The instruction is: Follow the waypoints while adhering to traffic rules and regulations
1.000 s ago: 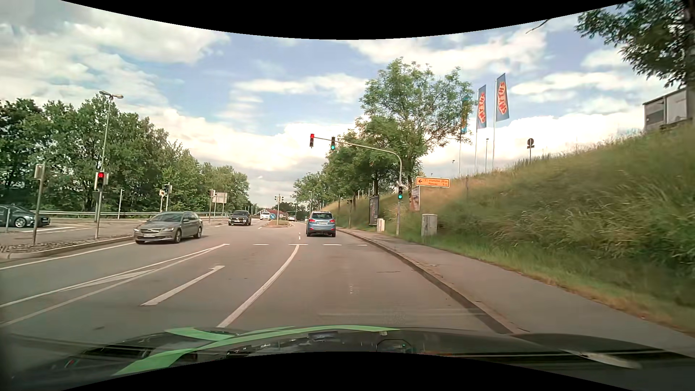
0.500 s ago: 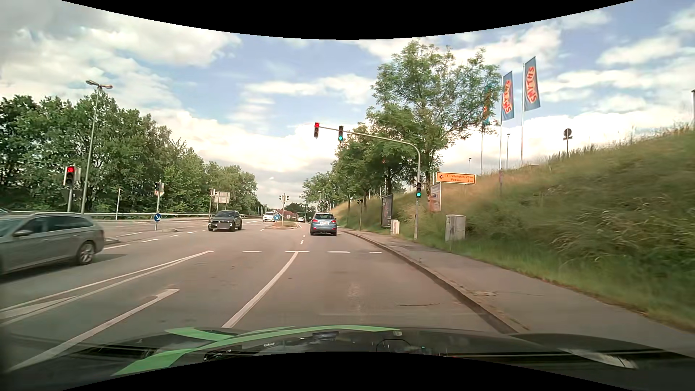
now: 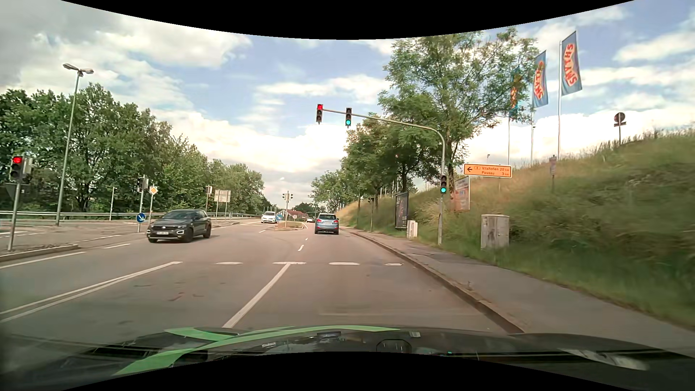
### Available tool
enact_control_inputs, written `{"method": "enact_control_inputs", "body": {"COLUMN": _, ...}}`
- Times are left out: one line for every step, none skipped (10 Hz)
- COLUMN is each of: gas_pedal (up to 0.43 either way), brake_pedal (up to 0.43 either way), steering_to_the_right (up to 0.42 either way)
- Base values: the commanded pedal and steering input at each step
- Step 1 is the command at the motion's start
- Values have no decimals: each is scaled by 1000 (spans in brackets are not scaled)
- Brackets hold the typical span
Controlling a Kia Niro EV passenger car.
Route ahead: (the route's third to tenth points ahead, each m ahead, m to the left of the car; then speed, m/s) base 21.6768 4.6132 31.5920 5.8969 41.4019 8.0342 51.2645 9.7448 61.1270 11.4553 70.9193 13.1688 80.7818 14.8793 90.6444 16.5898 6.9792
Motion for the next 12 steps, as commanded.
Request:
{"method": "enact_control_inputs", "body": {"gas_pedal": 339, "brake_pedal": 0, "steering_to_the_right": -46}}
{"method": "enact_control_inputs", "body": {"gas_pedal": 339, "brake_pedal": 0, "steering_to_the_right": -46}}
{"method": "enact_control_inputs", "body": {"gas_pedal": 339, "brake_pedal": 0, "steering_to_the_right": -46}}
{"method": "enact_control_inputs", "body": {"gas_pedal": 339, "brake_pedal": 0, "steering_to_the_right": -45}}
{"method": "enact_control_inputs", "body": {"gas_pedal": 339, "brake_pedal": 0, "steering_to_the_right": -45}}
{"method": "enact_control_inputs", "body": {"gas_pedal": 331, "brake_pedal": 0, "steering_to_the_right": -43}}
{"method": "enact_control_inputs", "body": {"gas_pedal": 331, "brake_pedal": 0, "steering_to_the_right": -43}}
{"method": "enact_control_inputs", "body": {"gas_pedal": 331, "brake_pedal": 0, "steering_to_the_right": -43}}
{"method": "enact_control_inputs", "body": {"gas_pedal": 331, "brake_pedal": 0, "steering_to_the_right": -42}}
{"method": "enact_control_inputs", "body": {"gas_pedal": 331, "brake_pedal": 0, "steering_to_the_right": -41}}
{"method": "enact_control_inputs", "body": {"gas_pedal": 331, "brake_pedal": 0, "steering_to_the_right": -37}}
{"method": "enact_control_inputs", "body": {"gas_pedal": 319, "brake_pedal": 0, "steering_to_the_right": -33}}
